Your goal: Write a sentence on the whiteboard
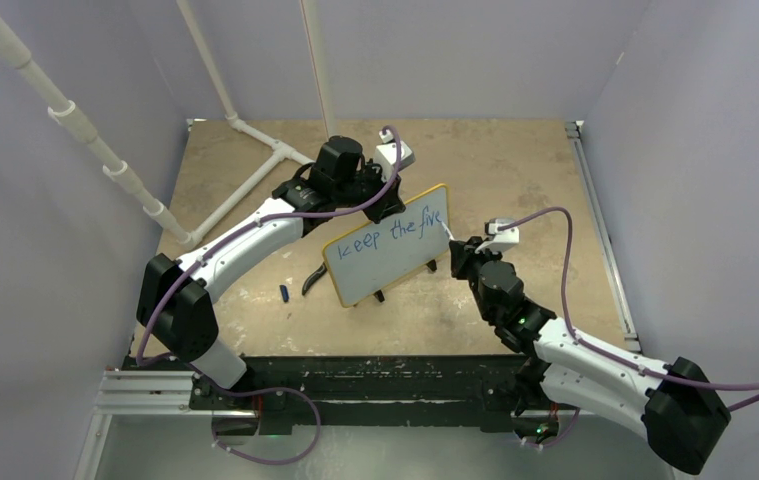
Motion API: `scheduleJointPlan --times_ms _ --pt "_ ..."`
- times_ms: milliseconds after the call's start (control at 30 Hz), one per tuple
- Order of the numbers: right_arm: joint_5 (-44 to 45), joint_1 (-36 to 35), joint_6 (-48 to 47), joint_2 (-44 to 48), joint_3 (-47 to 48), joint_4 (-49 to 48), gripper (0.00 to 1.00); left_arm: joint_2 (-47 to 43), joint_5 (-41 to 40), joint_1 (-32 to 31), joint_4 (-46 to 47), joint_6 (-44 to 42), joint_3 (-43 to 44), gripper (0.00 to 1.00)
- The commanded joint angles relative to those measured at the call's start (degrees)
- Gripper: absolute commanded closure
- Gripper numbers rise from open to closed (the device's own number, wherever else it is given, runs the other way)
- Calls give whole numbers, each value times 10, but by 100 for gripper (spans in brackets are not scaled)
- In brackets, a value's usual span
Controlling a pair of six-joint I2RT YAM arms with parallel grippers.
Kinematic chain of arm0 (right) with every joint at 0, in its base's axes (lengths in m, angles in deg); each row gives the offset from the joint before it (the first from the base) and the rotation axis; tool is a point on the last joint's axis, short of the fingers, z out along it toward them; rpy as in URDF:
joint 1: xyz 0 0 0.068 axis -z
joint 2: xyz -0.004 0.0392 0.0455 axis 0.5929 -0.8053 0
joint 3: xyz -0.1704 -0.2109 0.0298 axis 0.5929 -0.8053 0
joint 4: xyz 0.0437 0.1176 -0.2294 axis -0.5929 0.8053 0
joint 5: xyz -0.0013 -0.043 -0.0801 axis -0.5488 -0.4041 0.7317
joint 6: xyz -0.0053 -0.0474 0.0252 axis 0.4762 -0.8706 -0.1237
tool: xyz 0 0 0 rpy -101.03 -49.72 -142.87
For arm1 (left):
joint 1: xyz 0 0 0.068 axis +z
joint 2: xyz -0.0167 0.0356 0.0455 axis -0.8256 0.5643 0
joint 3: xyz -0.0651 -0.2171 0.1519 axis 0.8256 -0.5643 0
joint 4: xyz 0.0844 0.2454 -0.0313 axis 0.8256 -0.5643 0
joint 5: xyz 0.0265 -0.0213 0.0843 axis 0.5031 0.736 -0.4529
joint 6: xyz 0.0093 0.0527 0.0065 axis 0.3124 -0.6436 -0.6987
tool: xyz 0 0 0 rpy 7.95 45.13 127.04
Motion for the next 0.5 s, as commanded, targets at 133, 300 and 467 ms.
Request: scheduleJointPlan --times_ms 133,300,467 --pt "18 0 -9 12 24 -27 100 -16 -1 -3 20 -1 -9 100" --pt "10 0 -13 41 27 -9 100 -31 -20 6 32 13 -13 80" --pt "-6 0 -14 73 35 32 100 -53 -44 15 32 22 -14 53"
